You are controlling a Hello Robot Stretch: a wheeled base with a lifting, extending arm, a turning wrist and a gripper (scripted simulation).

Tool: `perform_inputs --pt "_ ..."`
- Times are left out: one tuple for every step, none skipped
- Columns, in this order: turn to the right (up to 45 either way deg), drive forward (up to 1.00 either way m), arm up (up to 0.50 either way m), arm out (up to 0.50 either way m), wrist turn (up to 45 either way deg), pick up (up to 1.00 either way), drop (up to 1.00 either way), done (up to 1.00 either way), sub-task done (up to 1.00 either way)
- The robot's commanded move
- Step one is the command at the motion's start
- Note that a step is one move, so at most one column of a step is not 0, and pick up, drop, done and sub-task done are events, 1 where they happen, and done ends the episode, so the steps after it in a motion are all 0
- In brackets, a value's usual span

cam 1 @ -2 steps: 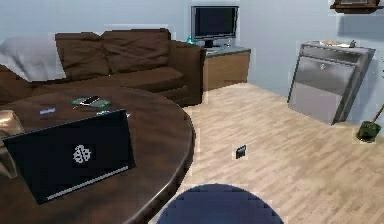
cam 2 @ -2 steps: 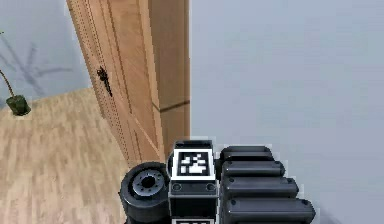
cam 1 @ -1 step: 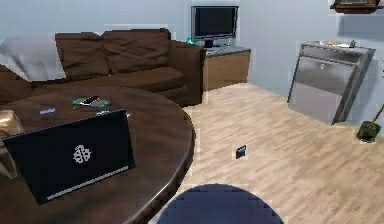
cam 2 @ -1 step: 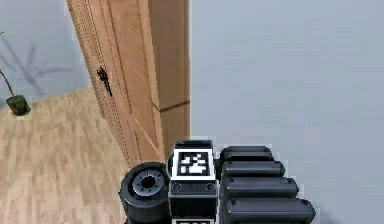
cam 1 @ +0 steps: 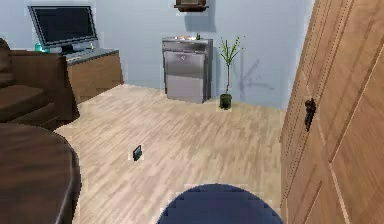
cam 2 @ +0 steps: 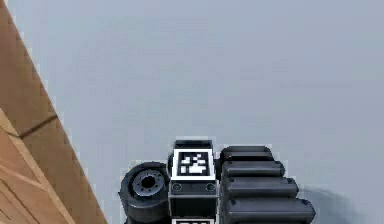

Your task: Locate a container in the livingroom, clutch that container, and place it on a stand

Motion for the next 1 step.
perform_inputs --pt "0.0 0.4 0.0 0.0 0.0 0.0 0.0 0.0 0.0"
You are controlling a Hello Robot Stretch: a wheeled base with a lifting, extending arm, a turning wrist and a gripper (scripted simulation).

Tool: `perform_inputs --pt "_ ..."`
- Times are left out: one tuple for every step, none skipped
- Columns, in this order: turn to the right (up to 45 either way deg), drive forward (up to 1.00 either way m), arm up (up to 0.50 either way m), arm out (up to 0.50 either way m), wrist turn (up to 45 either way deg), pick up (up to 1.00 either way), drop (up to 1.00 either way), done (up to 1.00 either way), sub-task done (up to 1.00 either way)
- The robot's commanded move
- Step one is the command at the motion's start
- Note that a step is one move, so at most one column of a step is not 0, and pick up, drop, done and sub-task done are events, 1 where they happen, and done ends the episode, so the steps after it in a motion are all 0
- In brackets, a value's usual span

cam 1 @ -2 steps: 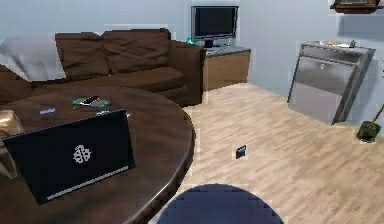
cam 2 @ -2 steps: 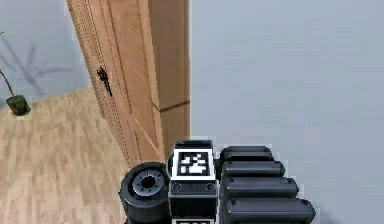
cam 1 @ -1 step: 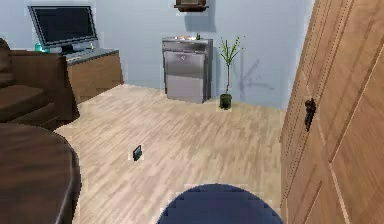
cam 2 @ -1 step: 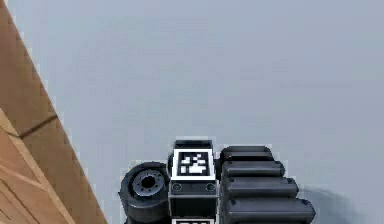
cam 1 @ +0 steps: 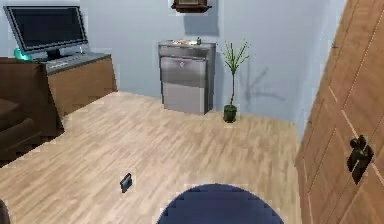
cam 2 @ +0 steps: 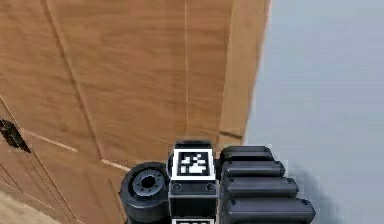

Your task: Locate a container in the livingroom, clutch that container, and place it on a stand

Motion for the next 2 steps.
perform_inputs --pt "-3.0 0.0 0.0 0.0 0.0 0.0 0.0 0.0 0.0" --pt "0.0 1.0 0.0 0.0 0.0 0.0 0.0 0.0 0.0"
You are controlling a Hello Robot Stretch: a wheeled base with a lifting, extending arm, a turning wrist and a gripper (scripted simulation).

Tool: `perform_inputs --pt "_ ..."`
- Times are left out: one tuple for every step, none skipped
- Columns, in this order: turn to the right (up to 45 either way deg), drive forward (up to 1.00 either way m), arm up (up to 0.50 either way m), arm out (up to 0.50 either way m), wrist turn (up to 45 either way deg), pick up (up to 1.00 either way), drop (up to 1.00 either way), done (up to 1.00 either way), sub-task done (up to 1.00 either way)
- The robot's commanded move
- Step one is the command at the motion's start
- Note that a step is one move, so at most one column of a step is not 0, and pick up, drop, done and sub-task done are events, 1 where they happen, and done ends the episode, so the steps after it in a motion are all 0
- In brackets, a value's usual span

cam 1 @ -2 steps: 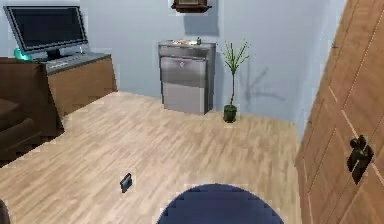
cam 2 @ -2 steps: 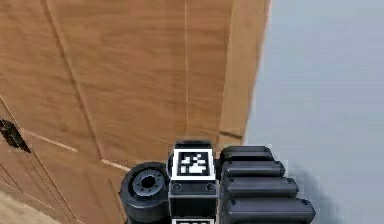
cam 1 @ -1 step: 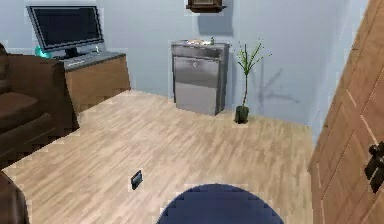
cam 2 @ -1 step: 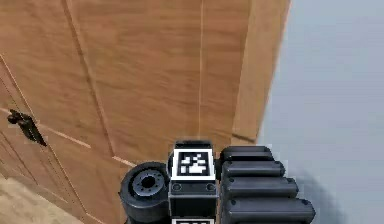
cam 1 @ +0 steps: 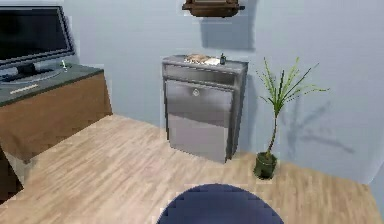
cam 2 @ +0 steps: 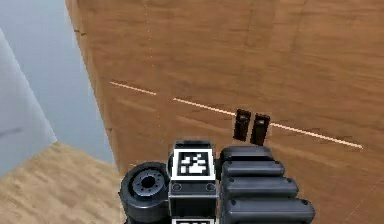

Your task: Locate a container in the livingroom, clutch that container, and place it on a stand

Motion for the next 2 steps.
perform_inputs --pt "-9.0 0.0 0.0 0.0 0.0 0.0 0.0 0.0 0.0" --pt "0.0 0.25 0.0 0.0 0.0 0.0 0.0 0.0 0.0"
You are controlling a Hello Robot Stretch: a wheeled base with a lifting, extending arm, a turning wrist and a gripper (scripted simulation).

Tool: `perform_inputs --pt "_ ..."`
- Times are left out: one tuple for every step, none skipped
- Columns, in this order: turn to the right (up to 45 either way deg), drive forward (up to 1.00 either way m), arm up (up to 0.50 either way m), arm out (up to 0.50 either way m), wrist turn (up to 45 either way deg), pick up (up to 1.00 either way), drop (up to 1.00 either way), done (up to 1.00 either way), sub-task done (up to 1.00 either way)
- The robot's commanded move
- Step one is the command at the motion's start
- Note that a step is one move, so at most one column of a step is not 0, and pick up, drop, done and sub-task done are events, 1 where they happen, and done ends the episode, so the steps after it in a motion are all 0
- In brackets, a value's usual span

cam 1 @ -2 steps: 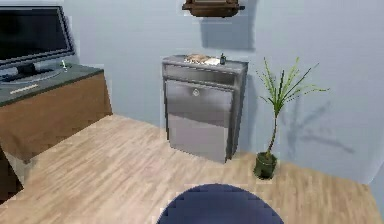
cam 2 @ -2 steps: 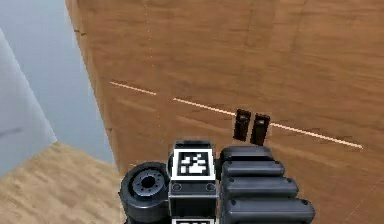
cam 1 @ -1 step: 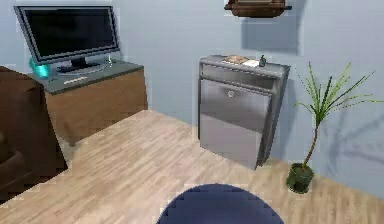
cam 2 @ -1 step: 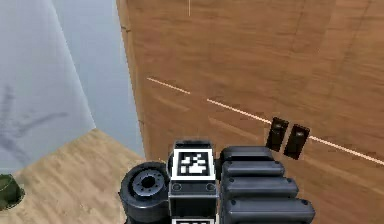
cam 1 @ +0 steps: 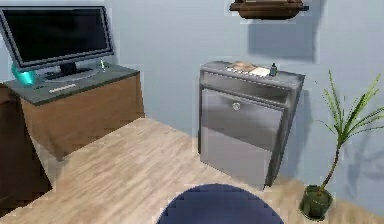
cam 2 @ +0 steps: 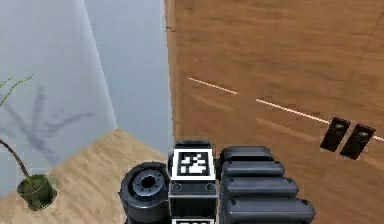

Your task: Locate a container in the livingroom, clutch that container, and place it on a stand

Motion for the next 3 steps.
perform_inputs --pt "-18.0 0.0 0.0 0.0 0.0 0.0 0.0 0.0 0.0" --pt "0.0 1.0 0.0 0.0 0.0 0.0 0.0 0.0 0.0" --pt "-3.0 0.0 0.0 0.0 0.0 0.0 0.0 0.0 0.0"
